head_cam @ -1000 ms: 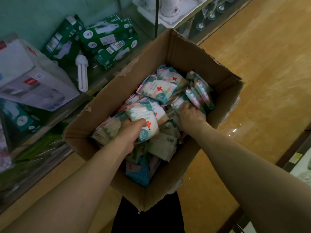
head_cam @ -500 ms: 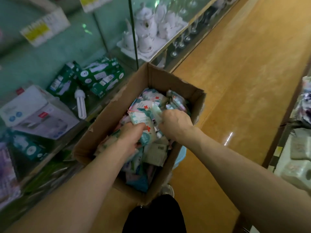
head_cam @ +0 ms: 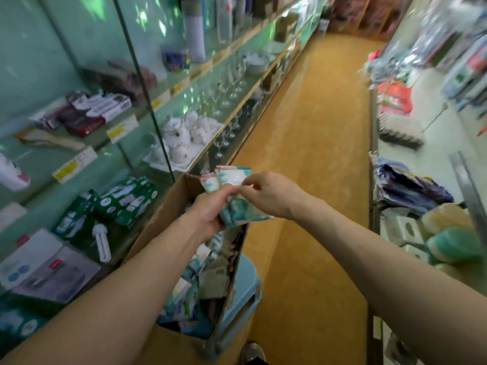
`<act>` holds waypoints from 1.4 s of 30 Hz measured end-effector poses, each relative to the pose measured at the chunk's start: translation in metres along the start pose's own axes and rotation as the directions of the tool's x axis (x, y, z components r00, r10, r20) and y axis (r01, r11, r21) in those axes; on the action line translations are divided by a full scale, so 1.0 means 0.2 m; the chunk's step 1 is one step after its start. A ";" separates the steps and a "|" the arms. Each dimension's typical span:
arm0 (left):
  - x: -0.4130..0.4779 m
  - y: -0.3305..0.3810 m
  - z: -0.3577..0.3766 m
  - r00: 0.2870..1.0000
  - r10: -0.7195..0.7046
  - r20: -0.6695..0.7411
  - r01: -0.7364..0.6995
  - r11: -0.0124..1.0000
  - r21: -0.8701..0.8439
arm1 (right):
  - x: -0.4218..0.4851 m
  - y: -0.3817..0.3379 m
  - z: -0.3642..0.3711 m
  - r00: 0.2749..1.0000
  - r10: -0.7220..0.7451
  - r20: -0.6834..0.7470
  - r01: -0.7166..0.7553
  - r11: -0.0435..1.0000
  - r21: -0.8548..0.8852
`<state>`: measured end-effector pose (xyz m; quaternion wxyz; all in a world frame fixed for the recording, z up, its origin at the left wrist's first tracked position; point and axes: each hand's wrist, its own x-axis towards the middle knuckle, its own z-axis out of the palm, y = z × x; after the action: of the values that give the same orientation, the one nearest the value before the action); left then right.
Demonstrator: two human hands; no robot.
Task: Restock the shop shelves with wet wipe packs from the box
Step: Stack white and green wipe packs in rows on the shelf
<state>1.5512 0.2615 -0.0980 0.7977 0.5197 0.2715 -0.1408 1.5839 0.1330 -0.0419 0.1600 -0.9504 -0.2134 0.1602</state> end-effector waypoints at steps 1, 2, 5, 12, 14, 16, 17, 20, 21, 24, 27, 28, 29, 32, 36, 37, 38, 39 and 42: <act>-0.02 0.03 0.04 1.000 0.012 0.015 -0.013 1.000 0.026 | -0.02 0.04 -0.05 0.999 0.024 -0.039 -0.022 0.999 0.036; -0.04 0.05 0.07 0.999 0.021 0.035 -0.023 0.998 0.059 | -0.05 0.08 -0.10 0.996 0.057 -0.066 -0.051 0.995 0.081; -0.10 0.12 0.19 0.989 0.034 0.146 -0.058 0.985 0.161 | -0.15 0.19 -0.22 0.984 0.179 -0.006 -0.158 0.881 0.445; -0.20 0.17 0.62 0.975 -0.012 0.222 -0.056 0.953 0.298 | -0.48 0.50 -0.44 0.926 0.376 -0.007 -0.218 0.553 0.804; -0.23 0.17 0.78 0.972 -0.020 0.232 -0.048 0.957 0.286 | -0.60 0.60 -0.51 0.887 0.455 -0.076 -0.187 0.505 0.842; -0.26 0.17 0.93 0.968 -0.031 0.250 -0.037 0.964 0.263 | -0.73 0.73 -0.58 0.818 0.558 -0.138 -0.175 0.471 0.865; -0.27 0.17 1.01 0.964 -0.038 0.262 -0.031 0.967 0.252 | -0.79 0.80 -0.61 0.779 0.607 -0.158 -0.171 0.448 0.878; -0.31 0.16 1.26 0.948 -0.073 0.309 0.000 0.974 0.228 | -0.99 0.99 -0.70 0.665 0.722 -0.192 -0.089 0.331 0.939; -0.32 0.14 1.35 0.940 -0.087 0.328 0.013 0.975 0.222 | -1.06 1.05 -0.73 0.624 0.756 -0.198 -0.064 0.301 0.951; -0.37 0.08 1.61 0.902 -0.139 0.409 0.052 0.975 0.217 | -1.26 1.21 -0.81 0.527 0.819 -0.228 0.031 0.249 0.968; -0.42 -0.02 1.88 0.851 -0.195 0.488 0.082 0.966 0.244 | -1.44 1.36 -0.86 0.453 0.854 -0.258 0.105 0.236 0.966; -0.44 -0.06 1.97 0.838 -0.209 0.504 0.079 0.961 0.266 | -1.50 1.40 -0.88 0.433 0.863 -0.260 0.134 0.223 0.966; -0.47 -0.10 2.06 0.823 -0.221 0.523 0.075 0.955 0.286 | -1.56 1.45 -0.89 0.412 0.873 -0.261 0.163 0.211 0.964; -0.55 -0.21 2.30 0.764 -0.263 0.589 0.068 0.941 0.332 | -1.75 1.56 -0.92 0.337 0.901 -0.272 0.213 0.208 0.955; -0.69 -0.35 2.58 0.691 -0.309 0.654 0.038 0.918 0.394 | -2.02 1.68 -0.95 0.205 0.937 -0.283 0.235 0.234 0.943; -0.72 -0.38 2.64 0.678 -0.321 0.662 0.035 0.913 0.407 | -2.08 1.70 -0.96 0.175 0.944 -0.279 0.243 0.234 0.942; -0.76 -0.42 2.70 0.666 -0.330 0.670 0.027 0.907 0.420 | -2.15 1.72 -0.96 0.148 0.949 -0.277 0.260 0.233 0.937; -0.79 -0.45 2.75 0.655 -0.337 0.677 0.015 0.901 0.434 | -2.21 1.73 -0.96 0.125 0.953 -0.275 0.279 0.232 0.932; -0.89 -0.55 2.91 0.627 -0.351 0.695 -0.052 0.872 0.487 | -2.38 1.77 -0.96 0.041 0.965 -0.259 0.295 0.236 0.926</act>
<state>1.5169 -0.3225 0.1043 0.6729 0.5592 -0.0902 -0.4758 1.3722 -0.4334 0.1111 0.6498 -0.5610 0.3912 -0.3316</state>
